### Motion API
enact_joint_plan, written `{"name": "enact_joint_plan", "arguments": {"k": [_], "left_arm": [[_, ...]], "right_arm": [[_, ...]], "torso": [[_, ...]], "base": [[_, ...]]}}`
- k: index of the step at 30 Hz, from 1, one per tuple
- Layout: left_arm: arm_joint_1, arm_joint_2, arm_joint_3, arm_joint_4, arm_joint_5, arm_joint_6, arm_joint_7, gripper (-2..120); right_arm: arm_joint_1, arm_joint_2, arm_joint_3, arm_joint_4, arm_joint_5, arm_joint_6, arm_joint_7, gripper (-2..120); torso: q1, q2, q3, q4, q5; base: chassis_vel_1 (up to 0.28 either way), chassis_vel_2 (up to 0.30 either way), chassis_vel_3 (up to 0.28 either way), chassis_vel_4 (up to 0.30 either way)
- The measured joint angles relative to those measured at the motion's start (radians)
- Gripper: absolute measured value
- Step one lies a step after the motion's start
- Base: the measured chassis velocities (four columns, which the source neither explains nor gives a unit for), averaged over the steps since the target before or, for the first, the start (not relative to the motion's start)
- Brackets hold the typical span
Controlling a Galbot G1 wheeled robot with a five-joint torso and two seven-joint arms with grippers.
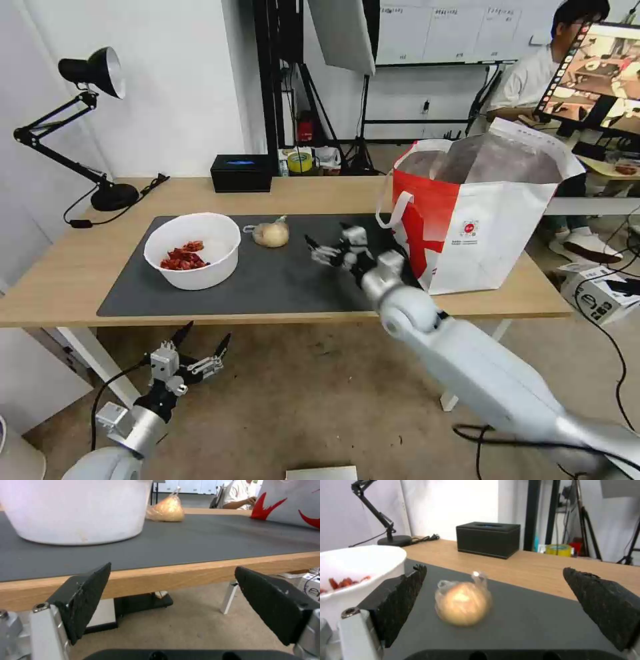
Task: Pick up the trash from the table and place it into the takeout bag.
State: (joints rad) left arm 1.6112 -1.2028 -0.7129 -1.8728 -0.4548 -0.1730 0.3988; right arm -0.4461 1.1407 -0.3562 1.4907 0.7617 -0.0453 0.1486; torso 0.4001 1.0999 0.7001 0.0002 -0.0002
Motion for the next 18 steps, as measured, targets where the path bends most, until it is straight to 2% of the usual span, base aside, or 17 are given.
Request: {"name": "enact_joint_plan", "arguments": {"k": [3,4,8,9,12,18], "left_arm": [[0.002,0.006,-0.010,0.000,-0.005,0.000,0.000,100],[0.002,0.006,-0.010,0.000,-0.005,0.000,0.000,100],[0.002,0.007,-0.013,0.000,-0.007,0.000,0.000,100],[0.002,0.007,-0.013,0.000,-0.007,0.000,0.000,100],[0.000,0.003,-0.014,0.001,-0.008,0.000,0.000,100],[0.003,-0.002,-0.021,0.001,-0.008,0.000,0.000,100]], "right_arm": [[0.069,0.064,-0.029,-0.094,0.029,-0.034,0.004,100],[0.069,0.064,-0.029,-0.094,0.029,-0.034,0.004,100],[0.167,0.165,-0.060,-0.247,0.041,-0.085,-0.014,100],[0.167,0.165,-0.060,-0.247,0.041,-0.085,-0.014,100],[0.240,0.250,-0.074,-0.367,0.043,-0.133,-0.049,100],[0.282,0.326,-0.075,-0.471,0.043,-0.197,-0.107,100]], "torso": [[0.000,0.000,0.000,-0.0002,0.0001],[0.000,0.000,0.000,-0.0002,0.0001],[0.000,0.000,0.000,-0.0001,-0.0001],[0.000,0.000,0.000,-0.0001,-0.0001],[0.000,0.000,0.000,-0.0001,-0.0001],[0.000,0.000,0.000,-0.0002,-0.0001]], "base": [[0.000,0.000,0.000,0.000],[0.000,0.000,0.000,0.000],[0.000,0.000,0.000,0.000],[0.000,0.000,0.000,0.000],[0.000,0.000,0.000,0.000],[0.000,0.000,0.000,0.000]]}}
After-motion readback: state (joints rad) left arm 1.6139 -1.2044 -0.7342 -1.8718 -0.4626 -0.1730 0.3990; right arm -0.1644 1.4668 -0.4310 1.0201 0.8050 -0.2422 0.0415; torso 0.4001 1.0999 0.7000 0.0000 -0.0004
